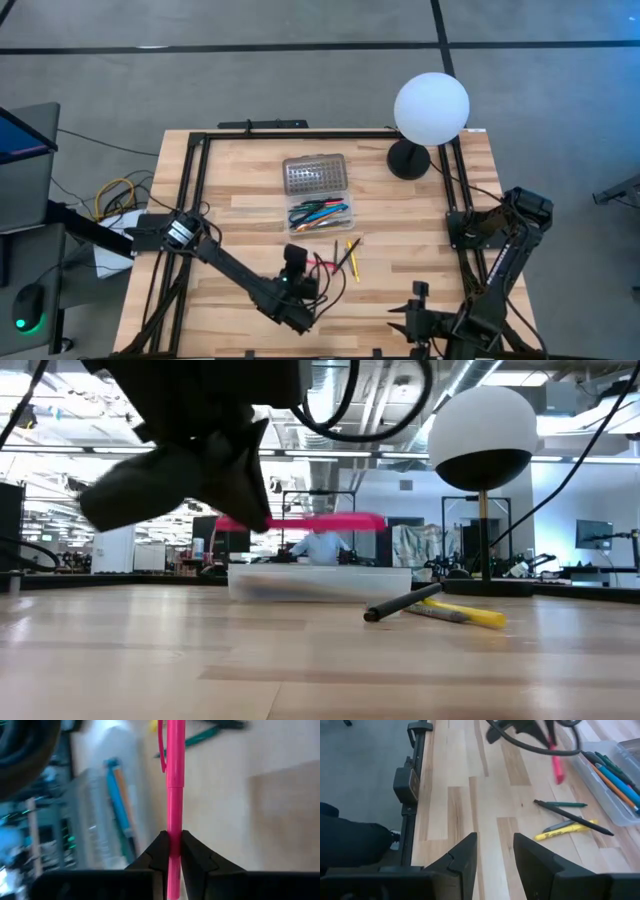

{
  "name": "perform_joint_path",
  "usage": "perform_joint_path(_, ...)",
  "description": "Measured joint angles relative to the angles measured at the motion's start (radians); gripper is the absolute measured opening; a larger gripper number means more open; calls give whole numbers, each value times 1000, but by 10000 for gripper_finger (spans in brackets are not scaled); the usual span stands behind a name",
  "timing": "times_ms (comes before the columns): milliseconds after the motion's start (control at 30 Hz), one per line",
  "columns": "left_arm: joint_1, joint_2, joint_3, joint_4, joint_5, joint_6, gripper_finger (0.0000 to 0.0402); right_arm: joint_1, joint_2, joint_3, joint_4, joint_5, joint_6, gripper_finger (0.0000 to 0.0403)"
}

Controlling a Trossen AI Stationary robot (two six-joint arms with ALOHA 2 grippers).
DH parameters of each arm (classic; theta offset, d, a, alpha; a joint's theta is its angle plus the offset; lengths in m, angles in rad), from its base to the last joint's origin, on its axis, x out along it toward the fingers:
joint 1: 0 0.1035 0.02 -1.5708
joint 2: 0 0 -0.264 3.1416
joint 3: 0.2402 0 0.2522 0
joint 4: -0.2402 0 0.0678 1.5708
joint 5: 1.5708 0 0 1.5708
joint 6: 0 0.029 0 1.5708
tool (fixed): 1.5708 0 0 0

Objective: Pick & place school supplies into a supply box
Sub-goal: Put the pink pen into the gray supply box, then put the black pen into the gray supply box

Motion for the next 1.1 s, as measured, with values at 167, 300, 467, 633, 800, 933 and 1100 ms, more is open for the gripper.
perform_joint_path(167, 28, -1, 1, -106, -158, -127, 26, -11, 0, 0, 1, 0, -12, 120)
perform_joint_path(300, 77, -2, 1, -170, -199, -183, 28, -19, 0, 0, 1, 0, -18, 120)
perform_joint_path(467, 159, -3, -21, -168, -199, -172, 28, -20, 0, 0, 1, 0, -20, 120)
perform_joint_path(633, 252, -3, -26, -162, -142, -169, 29, -20, 0, 0, 1, 0, -20, 120)
perform_joint_path(800, 343, -3, -27, -156, -14, -143, 34, -20, 0, 0, 1, 0, -20, 120)
perform_joint_path(933, 383, -3, -27, -103, 39, -98, 55, -20, 0, 0, 1, -1, -20, 120)
perform_joint_path(1100, 380, -3, -27, -48, 36, -43, 91, -19, 0, 0, 0, -2, -20, 120)
